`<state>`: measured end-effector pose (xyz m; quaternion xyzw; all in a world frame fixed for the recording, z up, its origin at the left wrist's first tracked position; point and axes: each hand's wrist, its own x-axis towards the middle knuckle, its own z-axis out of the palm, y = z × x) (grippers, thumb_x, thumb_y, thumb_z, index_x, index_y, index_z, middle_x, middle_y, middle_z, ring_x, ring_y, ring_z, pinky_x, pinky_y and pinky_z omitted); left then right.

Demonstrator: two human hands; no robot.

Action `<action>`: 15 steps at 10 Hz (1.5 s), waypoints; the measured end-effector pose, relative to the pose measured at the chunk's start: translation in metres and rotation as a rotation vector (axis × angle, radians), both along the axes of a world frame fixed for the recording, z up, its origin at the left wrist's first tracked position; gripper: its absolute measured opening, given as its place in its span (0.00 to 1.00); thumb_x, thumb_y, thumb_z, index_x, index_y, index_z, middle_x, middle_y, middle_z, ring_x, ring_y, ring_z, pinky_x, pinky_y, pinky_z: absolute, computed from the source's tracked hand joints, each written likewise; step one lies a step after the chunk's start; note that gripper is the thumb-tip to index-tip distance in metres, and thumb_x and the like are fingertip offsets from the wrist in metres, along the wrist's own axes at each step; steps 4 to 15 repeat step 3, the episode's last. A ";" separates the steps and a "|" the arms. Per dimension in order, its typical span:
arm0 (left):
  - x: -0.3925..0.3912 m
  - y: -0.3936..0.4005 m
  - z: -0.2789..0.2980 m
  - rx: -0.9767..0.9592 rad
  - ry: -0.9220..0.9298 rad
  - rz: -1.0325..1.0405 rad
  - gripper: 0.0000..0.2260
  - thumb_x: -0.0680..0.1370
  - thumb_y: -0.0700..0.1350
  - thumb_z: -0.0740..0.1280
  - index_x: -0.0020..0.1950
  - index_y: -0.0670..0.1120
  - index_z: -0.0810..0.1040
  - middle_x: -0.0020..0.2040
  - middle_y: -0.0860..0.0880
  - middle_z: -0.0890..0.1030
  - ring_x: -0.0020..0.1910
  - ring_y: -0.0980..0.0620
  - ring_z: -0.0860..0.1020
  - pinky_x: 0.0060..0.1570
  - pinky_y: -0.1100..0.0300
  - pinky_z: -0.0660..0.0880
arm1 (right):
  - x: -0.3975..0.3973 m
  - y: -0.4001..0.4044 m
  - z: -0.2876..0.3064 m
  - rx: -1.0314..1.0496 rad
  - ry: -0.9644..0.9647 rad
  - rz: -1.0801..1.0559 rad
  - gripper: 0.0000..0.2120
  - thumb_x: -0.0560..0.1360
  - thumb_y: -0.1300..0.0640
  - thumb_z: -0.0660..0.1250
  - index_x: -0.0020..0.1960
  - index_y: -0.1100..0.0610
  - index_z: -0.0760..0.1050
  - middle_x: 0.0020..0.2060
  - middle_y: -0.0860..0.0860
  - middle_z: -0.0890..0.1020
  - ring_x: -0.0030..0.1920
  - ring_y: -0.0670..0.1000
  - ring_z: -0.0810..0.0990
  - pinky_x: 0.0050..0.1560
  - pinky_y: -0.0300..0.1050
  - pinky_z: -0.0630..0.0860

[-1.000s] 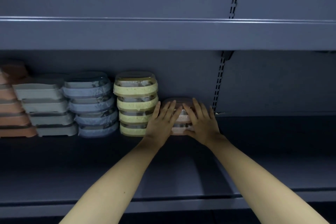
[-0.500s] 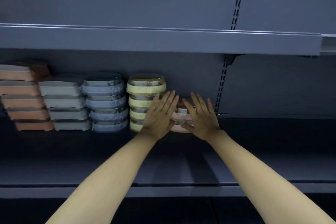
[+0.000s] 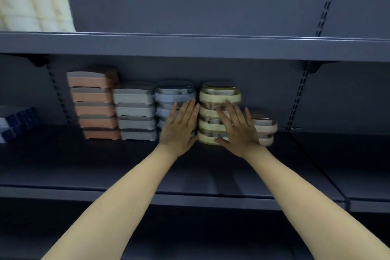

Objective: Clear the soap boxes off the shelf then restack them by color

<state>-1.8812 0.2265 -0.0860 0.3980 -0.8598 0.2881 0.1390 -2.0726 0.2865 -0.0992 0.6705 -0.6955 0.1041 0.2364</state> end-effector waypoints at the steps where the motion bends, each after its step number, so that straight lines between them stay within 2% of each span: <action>1: 0.049 -0.009 0.000 0.009 0.027 0.017 0.38 0.80 0.59 0.53 0.70 0.41 0.28 0.77 0.44 0.37 0.76 0.46 0.37 0.69 0.46 0.29 | 0.038 -0.009 0.002 0.004 -0.033 0.013 0.43 0.73 0.40 0.65 0.77 0.52 0.43 0.76 0.56 0.44 0.76 0.58 0.43 0.71 0.55 0.34; 2: 0.096 -0.006 -0.005 0.062 0.082 -0.005 0.38 0.79 0.60 0.54 0.71 0.42 0.30 0.77 0.44 0.38 0.76 0.47 0.39 0.69 0.48 0.30 | 0.080 -0.013 0.001 0.046 -0.042 -0.027 0.42 0.75 0.37 0.58 0.76 0.51 0.35 0.75 0.53 0.35 0.75 0.54 0.35 0.71 0.54 0.32; 3: 0.135 -0.006 -0.007 0.092 0.106 0.008 0.39 0.79 0.60 0.57 0.75 0.43 0.36 0.77 0.43 0.42 0.76 0.45 0.41 0.70 0.47 0.32 | 0.113 -0.016 0.000 0.065 -0.042 -0.042 0.43 0.75 0.35 0.57 0.75 0.50 0.33 0.75 0.53 0.35 0.75 0.55 0.36 0.72 0.56 0.34; 15: 0.135 -0.006 -0.007 0.092 0.106 0.008 0.39 0.79 0.60 0.57 0.75 0.43 0.36 0.77 0.43 0.42 0.76 0.45 0.41 0.70 0.47 0.32 | 0.113 -0.016 0.000 0.065 -0.042 -0.042 0.43 0.75 0.35 0.57 0.75 0.50 0.33 0.75 0.53 0.35 0.75 0.55 0.36 0.72 0.56 0.34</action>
